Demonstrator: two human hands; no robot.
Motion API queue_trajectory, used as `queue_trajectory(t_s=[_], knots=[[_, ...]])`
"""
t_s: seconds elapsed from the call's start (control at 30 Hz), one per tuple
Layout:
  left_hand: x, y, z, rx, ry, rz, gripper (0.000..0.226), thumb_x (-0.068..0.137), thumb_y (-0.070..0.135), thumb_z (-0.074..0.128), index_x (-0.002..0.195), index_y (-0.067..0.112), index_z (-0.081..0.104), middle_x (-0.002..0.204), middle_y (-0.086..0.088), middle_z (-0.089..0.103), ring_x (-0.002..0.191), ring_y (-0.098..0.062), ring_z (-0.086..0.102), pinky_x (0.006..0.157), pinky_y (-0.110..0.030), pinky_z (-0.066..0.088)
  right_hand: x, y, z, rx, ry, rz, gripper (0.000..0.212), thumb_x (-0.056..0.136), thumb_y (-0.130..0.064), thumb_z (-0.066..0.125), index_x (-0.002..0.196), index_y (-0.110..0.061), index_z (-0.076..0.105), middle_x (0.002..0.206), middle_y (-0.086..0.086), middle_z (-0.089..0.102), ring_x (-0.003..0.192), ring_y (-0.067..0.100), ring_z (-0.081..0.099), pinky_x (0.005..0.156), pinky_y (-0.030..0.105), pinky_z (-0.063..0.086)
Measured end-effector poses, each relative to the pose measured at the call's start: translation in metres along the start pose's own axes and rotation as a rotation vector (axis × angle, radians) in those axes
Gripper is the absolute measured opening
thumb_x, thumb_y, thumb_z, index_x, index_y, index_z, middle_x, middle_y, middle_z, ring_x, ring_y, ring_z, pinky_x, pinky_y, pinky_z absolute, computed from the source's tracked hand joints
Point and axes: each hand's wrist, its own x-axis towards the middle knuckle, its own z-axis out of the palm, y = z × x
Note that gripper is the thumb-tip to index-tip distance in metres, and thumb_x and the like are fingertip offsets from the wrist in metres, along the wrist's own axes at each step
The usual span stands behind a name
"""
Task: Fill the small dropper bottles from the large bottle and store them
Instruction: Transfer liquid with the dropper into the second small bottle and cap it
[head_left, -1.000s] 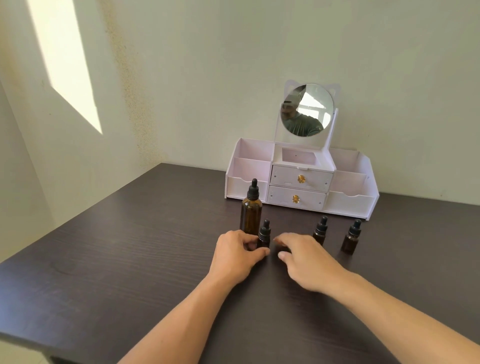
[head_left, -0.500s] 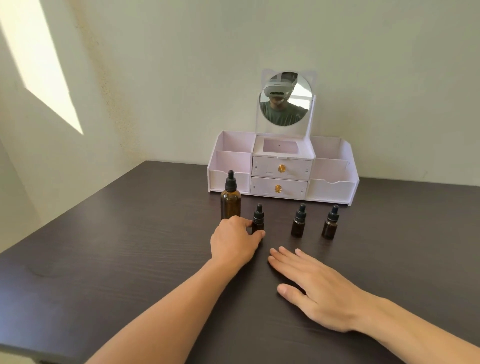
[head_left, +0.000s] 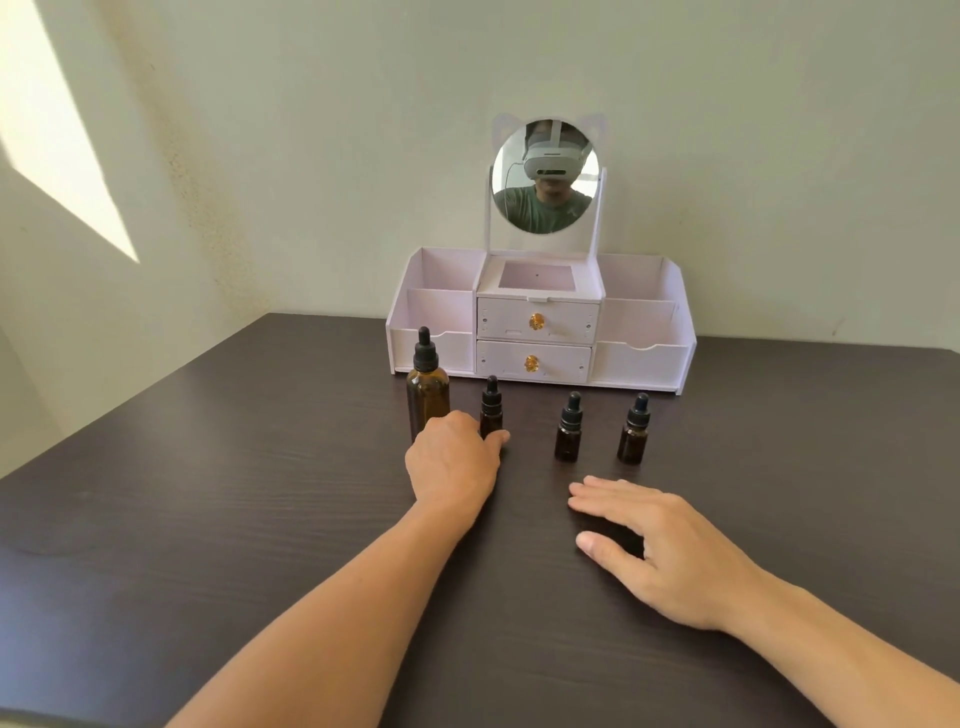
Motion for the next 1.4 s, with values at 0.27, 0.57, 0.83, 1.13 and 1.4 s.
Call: queue_trajectory(t_s=[0.27, 0.57, 0.83, 1.13, 1.4], knots=[[-0.016, -0.001, -0.002, -0.093, 0.040, 0.023, 0.025, 0.086, 0.043, 0.067, 0.084, 0.018, 0.066, 0.078, 0.003, 0.065, 0.074, -0.015, 0.060, 0.066, -0.029, 0.049, -0.002, -0.004, 0.000, -0.109, 0.070, 0.160, 0.052, 0.093, -0.053, 0.044, 0.140, -0.030, 0.045, 0.148, -0.017, 0.038, 0.140, -0.001, 0.025, 0.117, 0.022, 0.015], [-0.018, 0.025, 0.016, -0.391, -0.168, 0.256, 0.055, 0.081, 0.040, 0.075, 0.130, 0.019, 0.060, 0.082, 0.008, 0.066, 0.078, -0.004, 0.062, 0.077, -0.019, 0.048, -0.004, -0.007, -0.004, -0.191, 0.119, 0.263, 0.050, 0.093, -0.051, 0.043, 0.137, -0.028, 0.049, 0.146, -0.013, 0.044, 0.139, 0.006, 0.032, 0.112, 0.028, 0.028], [-0.010, 0.036, 0.024, -0.312, -0.185, 0.203, 0.042, 0.083, 0.045, 0.070, 0.119, 0.023, 0.068, 0.088, 0.007, 0.067, 0.082, -0.010, 0.060, 0.077, -0.032, 0.057, -0.004, -0.002, -0.006, -0.192, 0.126, 0.235, 0.048, 0.093, -0.050, 0.044, 0.135, -0.027, 0.051, 0.144, -0.011, 0.047, 0.137, 0.006, 0.036, 0.110, 0.027, 0.030], [-0.013, -0.005, -0.005, -0.296, -0.193, 0.160, 0.039, 0.081, 0.047, 0.072, 0.113, 0.024, 0.073, 0.079, 0.011, 0.069, 0.075, -0.007, 0.063, 0.071, -0.029, 0.056, -0.005, -0.004, 0.000, -0.233, 0.163, 0.219, 0.046, 0.094, -0.045, 0.045, 0.133, -0.021, 0.053, 0.140, -0.007, 0.052, 0.135, 0.010, 0.040, 0.109, 0.028, 0.029], [-0.019, -0.043, -0.029, -0.330, -0.196, 0.120, 0.048, 0.081, 0.043, 0.073, 0.123, 0.020, 0.067, 0.090, 0.009, 0.069, 0.084, -0.009, 0.064, 0.079, -0.025, 0.052, 0.003, -0.025, -0.013, -0.382, 0.036, 0.260, 0.036, 0.094, -0.046, 0.039, 0.113, -0.025, 0.061, 0.104, -0.006, 0.068, 0.100, 0.016, 0.062, 0.082, 0.031, 0.048]])
